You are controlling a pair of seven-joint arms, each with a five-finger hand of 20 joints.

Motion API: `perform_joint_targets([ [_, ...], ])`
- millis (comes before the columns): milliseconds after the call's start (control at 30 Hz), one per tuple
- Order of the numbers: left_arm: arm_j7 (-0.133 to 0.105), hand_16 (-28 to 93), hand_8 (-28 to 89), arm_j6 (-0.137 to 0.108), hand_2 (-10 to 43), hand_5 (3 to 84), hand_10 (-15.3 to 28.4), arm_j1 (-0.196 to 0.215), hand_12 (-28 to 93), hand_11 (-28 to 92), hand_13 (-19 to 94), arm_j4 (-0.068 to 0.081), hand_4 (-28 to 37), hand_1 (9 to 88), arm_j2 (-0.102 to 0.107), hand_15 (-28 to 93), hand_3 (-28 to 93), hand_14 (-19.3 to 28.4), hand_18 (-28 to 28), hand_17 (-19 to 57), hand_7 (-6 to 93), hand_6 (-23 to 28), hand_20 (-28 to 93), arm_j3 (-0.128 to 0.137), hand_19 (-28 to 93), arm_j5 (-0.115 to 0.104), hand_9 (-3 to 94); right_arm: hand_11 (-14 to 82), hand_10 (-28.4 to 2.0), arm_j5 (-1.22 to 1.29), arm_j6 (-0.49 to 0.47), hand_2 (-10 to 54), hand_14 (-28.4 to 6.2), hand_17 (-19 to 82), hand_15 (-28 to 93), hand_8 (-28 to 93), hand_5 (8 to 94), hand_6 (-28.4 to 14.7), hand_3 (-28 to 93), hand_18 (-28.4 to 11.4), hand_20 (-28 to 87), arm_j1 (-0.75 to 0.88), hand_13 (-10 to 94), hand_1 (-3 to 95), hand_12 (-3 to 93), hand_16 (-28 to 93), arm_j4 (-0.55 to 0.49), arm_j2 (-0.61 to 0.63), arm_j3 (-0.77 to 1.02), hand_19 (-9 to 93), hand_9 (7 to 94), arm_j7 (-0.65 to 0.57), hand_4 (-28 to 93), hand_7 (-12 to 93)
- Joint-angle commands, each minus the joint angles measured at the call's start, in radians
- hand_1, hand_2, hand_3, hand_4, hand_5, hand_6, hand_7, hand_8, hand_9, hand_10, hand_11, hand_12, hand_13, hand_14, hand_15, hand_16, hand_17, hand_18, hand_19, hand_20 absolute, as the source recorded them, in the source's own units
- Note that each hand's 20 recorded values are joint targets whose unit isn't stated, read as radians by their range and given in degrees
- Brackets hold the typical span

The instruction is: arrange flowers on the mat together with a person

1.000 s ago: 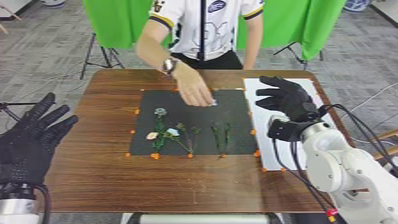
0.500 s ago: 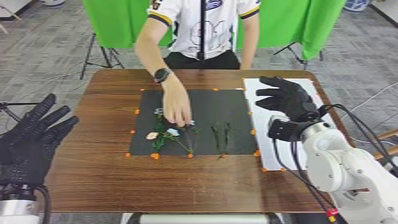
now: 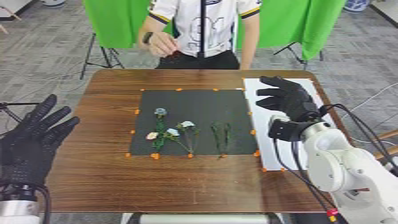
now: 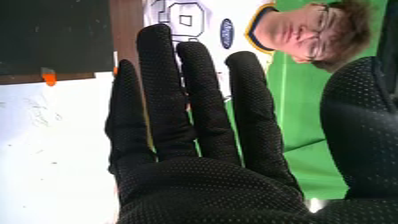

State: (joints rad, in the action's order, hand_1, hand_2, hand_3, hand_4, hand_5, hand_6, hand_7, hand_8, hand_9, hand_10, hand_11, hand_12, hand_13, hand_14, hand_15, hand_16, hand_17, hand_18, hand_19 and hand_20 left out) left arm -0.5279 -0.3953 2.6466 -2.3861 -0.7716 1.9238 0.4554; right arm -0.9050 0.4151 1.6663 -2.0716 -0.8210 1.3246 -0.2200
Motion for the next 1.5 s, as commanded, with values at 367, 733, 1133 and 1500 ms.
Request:
perform_joint_targets([
  [367, -0.019, -5, -8, -0.023, 7.1, 32.8, 14.8, 0.027, 12, 17, 21, -0.008, -26.0, 20.6, 0.022, 43, 76, 21.9, 16.9, -9.1, 9.0, 5.5, 16, -0.004, 36, -0.020, 30.8, 16.1, -16.3, -0.113, 0.105, 1.3, -17.1, 14, 49, -13, 53.4, 1.2, 74, -22.6, 15, -0.106, 51, 25.7, 14.5, 11, 0.055, 0.129, -0.027, 58, 56.3, -0.048, -26, 15],
  [733, -0.017, -5, -8, -0.023, 7.1, 32.9, 14.9, 0.022, 12, 17, 20, -0.010, -26.0, 20.6, 0.022, 43, 76, 21.9, 16.9, -9.1, 9.0, 5.5, 16, -0.008, 36, -0.014, 30.7, 12.6, -15.8, -0.458, 0.179, 0.3, -16.3, 18, 53, -12, 48.3, 0.0, 75, -20.3, 17, -0.386, 51, 26.7, 14.1, 10, 0.210, 0.222, -0.266, 66, 48.0, -0.331, -25, 14],
  [1133, 0.016, -5, -8, -0.011, 7.1, 33.0, 14.9, -0.006, 12, 17, 20, -0.005, -26.0, 20.7, 0.005, 43, 76, 21.9, 16.9, -9.1, 9.0, 5.7, 16, -0.015, 36, 0.005, 30.7, 8.9, -16.3, -0.795, -0.022, -2.2, -15.5, 20, 55, -12, 45.9, 0.6, 76, -19.8, 15, -0.624, 52, 29.1, 14.5, 9, 0.399, 0.234, -0.544, 70, 43.9, -0.679, -25, 14],
  [1500, 0.055, -5, -8, 0.007, 7.1, 33.0, 14.8, -0.034, 12, 17, 20, 0.000, -26.0, 20.7, -0.010, 43, 76, 21.9, 16.9, -9.1, 8.9, 5.6, 16, -0.021, 36, 0.029, 30.7, 8.3, -17.5, -0.863, -0.212, -4.6, -14.8, 21, 56, -12, 45.4, 0.8, 76, -19.6, 11, -0.705, 53, 33.1, 14.6, 8, 0.526, 0.204, -0.645, 72, 43.4, -0.745, -25, 13],
])
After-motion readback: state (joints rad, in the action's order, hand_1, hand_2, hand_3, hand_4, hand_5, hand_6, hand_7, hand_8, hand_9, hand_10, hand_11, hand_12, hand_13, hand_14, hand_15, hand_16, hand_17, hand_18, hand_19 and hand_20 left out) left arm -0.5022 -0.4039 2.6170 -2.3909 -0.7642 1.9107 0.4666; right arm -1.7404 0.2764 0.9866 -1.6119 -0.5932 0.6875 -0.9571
